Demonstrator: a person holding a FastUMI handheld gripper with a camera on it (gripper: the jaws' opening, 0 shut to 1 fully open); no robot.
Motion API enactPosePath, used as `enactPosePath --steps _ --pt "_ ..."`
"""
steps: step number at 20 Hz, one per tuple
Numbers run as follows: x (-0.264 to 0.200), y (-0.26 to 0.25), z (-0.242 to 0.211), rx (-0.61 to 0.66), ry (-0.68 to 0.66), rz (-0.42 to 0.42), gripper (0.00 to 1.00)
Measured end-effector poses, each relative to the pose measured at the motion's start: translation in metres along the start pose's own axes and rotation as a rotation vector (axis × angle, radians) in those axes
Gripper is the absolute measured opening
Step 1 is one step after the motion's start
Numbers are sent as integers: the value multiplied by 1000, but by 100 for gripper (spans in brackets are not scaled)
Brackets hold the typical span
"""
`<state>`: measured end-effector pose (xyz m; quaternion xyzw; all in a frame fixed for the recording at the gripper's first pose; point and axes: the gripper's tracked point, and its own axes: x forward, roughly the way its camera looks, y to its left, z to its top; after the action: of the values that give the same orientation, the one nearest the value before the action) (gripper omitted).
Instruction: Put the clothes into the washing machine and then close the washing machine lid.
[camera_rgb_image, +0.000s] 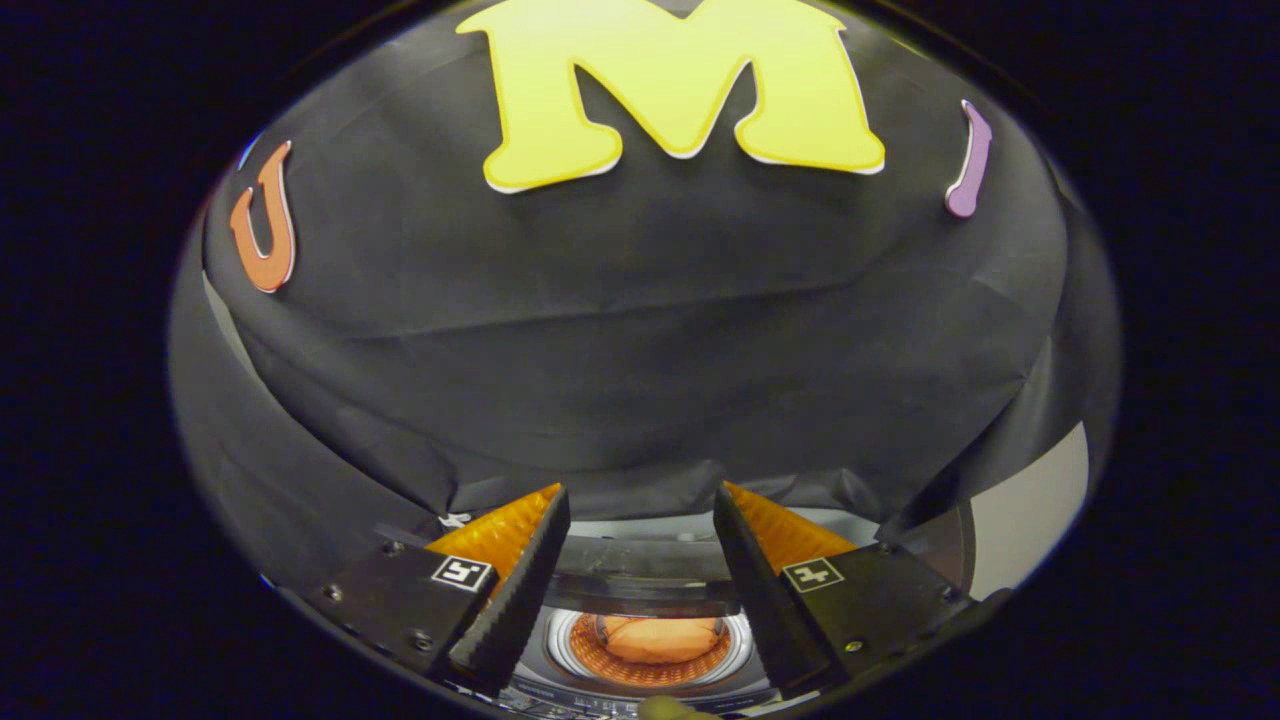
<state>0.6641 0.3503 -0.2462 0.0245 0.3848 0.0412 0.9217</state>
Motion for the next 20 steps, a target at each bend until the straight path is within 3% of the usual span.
enactPosePath --steps 6,12,20 --pt "11 -2 -25 6 54 -24 91" --pt "19 -6 -7 -26 1 -50 91" --pt "23 -4 -31 -7 62 -26 93"
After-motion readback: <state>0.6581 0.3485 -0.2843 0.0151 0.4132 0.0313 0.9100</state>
